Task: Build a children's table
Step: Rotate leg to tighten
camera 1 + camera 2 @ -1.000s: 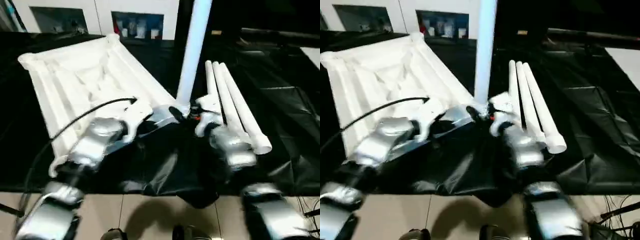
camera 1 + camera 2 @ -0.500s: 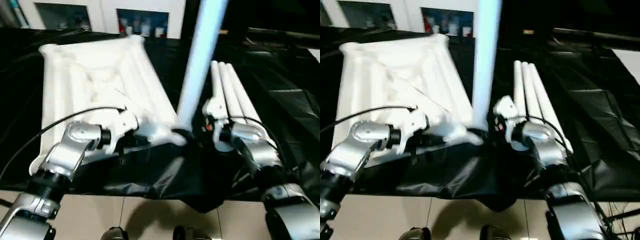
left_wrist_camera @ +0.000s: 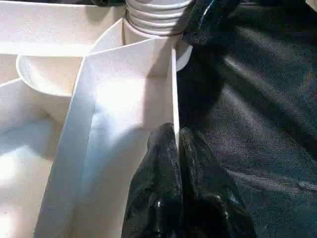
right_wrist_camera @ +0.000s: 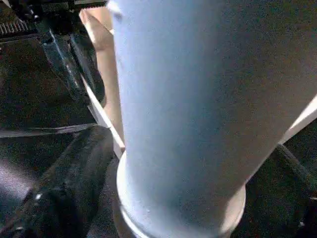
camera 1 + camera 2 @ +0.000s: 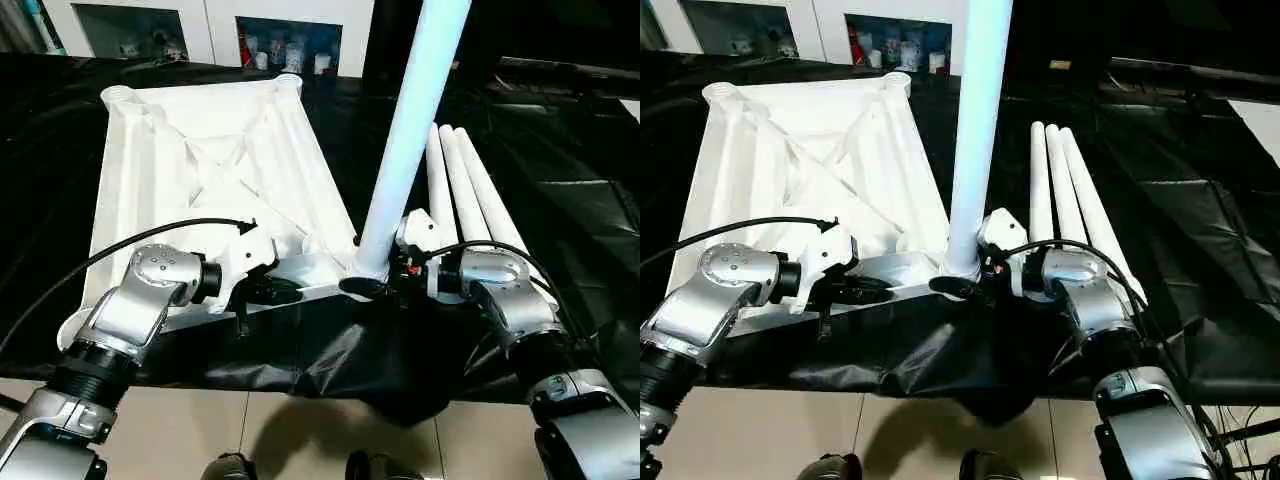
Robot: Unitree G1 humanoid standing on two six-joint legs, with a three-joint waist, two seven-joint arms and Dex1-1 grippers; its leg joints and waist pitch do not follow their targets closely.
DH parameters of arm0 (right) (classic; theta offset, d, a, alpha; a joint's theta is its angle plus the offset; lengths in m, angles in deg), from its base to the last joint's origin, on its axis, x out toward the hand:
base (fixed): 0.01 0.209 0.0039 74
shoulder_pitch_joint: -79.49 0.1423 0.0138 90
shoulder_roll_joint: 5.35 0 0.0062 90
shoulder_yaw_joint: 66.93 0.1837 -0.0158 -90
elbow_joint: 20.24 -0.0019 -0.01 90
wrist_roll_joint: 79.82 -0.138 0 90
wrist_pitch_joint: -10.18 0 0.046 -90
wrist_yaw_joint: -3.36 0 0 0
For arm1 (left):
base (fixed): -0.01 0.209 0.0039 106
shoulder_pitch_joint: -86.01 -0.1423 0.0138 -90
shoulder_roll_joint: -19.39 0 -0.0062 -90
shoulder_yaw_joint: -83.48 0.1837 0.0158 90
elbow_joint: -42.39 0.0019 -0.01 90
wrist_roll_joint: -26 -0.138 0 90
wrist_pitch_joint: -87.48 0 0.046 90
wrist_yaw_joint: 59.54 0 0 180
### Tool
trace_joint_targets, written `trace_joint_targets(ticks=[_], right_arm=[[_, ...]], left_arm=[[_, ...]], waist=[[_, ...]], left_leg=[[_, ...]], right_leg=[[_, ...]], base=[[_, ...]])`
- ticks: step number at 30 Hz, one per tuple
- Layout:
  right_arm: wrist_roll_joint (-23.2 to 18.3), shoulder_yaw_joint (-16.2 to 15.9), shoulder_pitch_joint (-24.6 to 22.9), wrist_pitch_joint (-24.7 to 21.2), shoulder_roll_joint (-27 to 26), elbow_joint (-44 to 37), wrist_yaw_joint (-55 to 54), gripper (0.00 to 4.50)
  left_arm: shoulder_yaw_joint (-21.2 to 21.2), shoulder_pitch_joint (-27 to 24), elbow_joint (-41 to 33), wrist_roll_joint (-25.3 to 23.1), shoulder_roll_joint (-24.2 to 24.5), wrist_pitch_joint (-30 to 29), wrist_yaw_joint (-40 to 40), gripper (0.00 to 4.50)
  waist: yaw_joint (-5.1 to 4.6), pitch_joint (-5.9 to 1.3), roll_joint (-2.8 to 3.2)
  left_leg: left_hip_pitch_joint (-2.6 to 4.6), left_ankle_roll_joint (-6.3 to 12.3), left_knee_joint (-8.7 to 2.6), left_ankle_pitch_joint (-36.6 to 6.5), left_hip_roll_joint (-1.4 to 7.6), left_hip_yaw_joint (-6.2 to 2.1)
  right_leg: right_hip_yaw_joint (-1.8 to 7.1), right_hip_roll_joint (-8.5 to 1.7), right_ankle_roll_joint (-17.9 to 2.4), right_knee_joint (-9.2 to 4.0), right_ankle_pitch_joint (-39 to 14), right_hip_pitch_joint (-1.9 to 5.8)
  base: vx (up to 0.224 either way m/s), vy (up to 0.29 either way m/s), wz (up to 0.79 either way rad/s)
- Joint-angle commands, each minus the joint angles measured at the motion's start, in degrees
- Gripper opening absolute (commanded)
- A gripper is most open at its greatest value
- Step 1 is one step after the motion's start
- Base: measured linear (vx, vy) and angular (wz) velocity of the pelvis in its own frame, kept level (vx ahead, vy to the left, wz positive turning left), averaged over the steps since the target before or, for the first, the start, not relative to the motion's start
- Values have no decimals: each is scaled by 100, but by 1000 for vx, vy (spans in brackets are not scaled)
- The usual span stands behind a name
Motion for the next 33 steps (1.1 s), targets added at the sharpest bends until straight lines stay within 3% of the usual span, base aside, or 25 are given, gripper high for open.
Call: trace_joint_targets(ticks=[1, 12, 18, 21, 23, 29, 33], right_arm=[[-40, 5, 24, -44, 89, -128, 65, 362], [-75, 24, -25, -105, 85, -117, 184, 280], [-105, 154, -74, -200, -45, -40, -173, 273], [6, 342, -86, -188, -296, 219, -1125, 272], [10, 472, -137, -270, -508, 310, -1714, 272], [214, 789, -182, -309, -1371, 706, -4196, 272], [227, 968, 7, -302, -1761, 1035, -5231, 272]], left_arm=[[120, -17, -78, 47, 1, 11, 174, 0], [142, -44, -62, 64, 15, -44, 216, 0], [110, -26, 45, 6, -82, -106, -3, 0], [40, 105, 307, -125, -304, -180, -489, 0], [20, 217, 524, -254, -473, -215, -863, 0], [-138, 728, 1278, -590, -1301, -711, -2486, 0], [-86, 922, 1619, -751, -1634, -809, -2999, 0]], waist=[[-12, -376, 26], [-1, -377, 33], [-1, -382, 33], [-30, -368, 21], [-47, -349, 19], [-29, -332, 41], [-37, -333, 65]], left_leg=[[71, 559, -306, -776, 133, -30], [74, 572, -304, -746, 135, -28], [72, 565, -299, -723, 130, -26], [70, 440, -318, -887, 125, -37], [91, 255, -335, -1131, 105, -50], [152, 39, -355, -1349, 97, -39], [170, -35, -392, -1747, 95, -85]], right_leg=[[277, -288, -1503, -327, -558, 383], [273, -285, -1536, -319, -482, 383], [278, -287, -1545, -314, -433, 388], [281, -298, -1465, -358, -799, 383], [284, -310, -1279, -426, -1409, 365], [296, -304, -1011, -519, -2008, 275], [268, -305, -789, -569, -2475, 261]], base=[[0, 0, 0], [0, 0, 0], [0, 0, 0], [0, 0, 0], [0, 0, 0], [0, 0, 0], [0, 0, 0]])
